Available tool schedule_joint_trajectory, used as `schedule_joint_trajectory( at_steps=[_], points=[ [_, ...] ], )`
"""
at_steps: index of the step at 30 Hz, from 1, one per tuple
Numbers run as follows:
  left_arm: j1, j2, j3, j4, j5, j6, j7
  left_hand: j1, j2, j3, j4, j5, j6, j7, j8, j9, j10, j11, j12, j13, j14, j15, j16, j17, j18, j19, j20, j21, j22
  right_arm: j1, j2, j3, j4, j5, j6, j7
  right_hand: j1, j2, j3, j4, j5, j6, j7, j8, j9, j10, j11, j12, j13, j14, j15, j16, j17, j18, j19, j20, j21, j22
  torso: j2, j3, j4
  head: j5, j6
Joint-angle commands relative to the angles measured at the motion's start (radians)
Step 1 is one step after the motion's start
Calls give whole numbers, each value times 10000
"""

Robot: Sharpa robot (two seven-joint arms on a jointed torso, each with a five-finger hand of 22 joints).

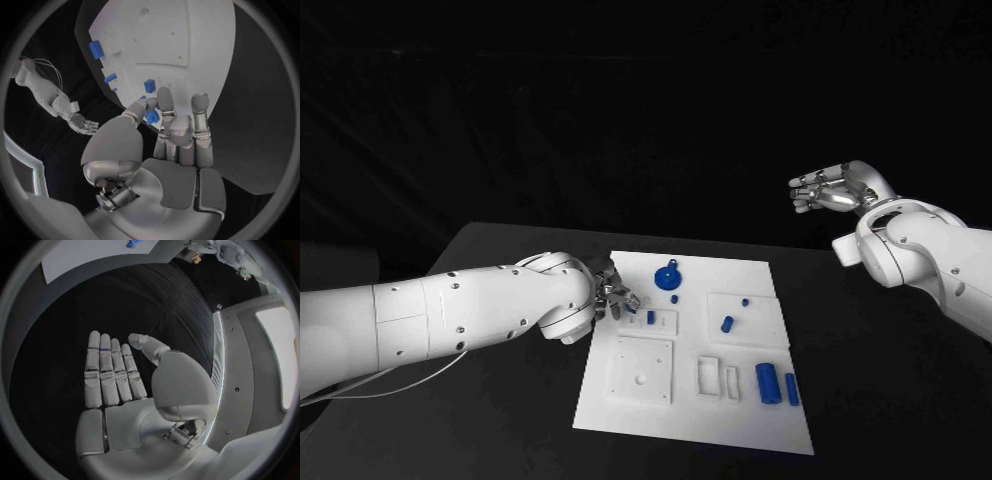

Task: Assemble the parts on the task board

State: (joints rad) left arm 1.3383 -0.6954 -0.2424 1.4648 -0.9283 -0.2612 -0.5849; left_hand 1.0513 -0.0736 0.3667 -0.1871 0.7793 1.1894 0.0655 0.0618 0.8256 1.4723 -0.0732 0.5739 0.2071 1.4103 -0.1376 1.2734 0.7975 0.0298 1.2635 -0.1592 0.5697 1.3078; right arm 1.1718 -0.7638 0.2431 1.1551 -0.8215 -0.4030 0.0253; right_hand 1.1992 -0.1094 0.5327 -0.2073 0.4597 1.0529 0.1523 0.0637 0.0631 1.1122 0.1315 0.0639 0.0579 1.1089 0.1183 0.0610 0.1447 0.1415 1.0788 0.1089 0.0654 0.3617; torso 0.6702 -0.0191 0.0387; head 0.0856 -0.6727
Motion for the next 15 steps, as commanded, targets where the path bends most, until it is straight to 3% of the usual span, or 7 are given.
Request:
schedule_joint_trajectory(
  at_steps=[1, 3, 6, 15],
  points=[
    [-61, 71, 5, -82, -535, -307, -100, 64, 77, 226, -263, 32, 1601, -1024, 69, 895, 445, -157, 46, 8, 144, -69, 66, 8, -63, 17, -29, 38, 201, -26, 0, 4, 82, 1852, 496, 182, 135, -49, 1, -22, -53, -85, 27, -14, -8, -430, 139, -52, -4, -445, 162, -2, -837, 256, -345, 408, -3, -1280, 8, -7, -3, 7, -16],
    [-99, 114, 5, -143, -616, -339, -100, 64, 77, 226, -263, 32, 1601, -1024, 69, 895, 445, -157, 46, 8, 144, -69, 66, 8, -63, 17, -29, 38, 201, -41, -2, 4, 130, 2214, 528, 233, 225, -36, -116, -43, -35, -162, 7, -14, -8, -543, 157, -69, -15, -570, 197, 4, -835, 409, -321, 559, 36, -2148, 11, -7, -8, 13, -25],
    [-166, 182, 6, -230, -713, -343, -111, 61, 79, 241, -254, 34, 1605, -1023, 68, 898, 446, -152, 60, 24, 150, -69, 78, 18, -61, 9, -29, 71, 199, -66, -7, 4, 240, 2372, 314, 261, 324, -48, -140, -87, 0, -292, 76, -18, -10, -703, 213, -62, -8, -701, 278, -11, -848, 413, -289, 625, 73, -2953, 11, -12, 1, 6, -37],
    [-239, 257, 7, -307, -804, -161, -168, 62, 78, 252, -248, 26, 1618, -1020, 68, 873, 445, -139, 75, 40, 150, -56, 82, 11, -59, -11, -17, 100, 195, -124, -11, 4, 426, 2263, 161, 253, 367, -98, -217, -65, 6, -451, 99, -22, -15, -825, 253, -61, -6, -794, 323, -11, -848, 395, -395, 657, 63, -2964, 18, -6, -6, -11, -92]
  ],
)
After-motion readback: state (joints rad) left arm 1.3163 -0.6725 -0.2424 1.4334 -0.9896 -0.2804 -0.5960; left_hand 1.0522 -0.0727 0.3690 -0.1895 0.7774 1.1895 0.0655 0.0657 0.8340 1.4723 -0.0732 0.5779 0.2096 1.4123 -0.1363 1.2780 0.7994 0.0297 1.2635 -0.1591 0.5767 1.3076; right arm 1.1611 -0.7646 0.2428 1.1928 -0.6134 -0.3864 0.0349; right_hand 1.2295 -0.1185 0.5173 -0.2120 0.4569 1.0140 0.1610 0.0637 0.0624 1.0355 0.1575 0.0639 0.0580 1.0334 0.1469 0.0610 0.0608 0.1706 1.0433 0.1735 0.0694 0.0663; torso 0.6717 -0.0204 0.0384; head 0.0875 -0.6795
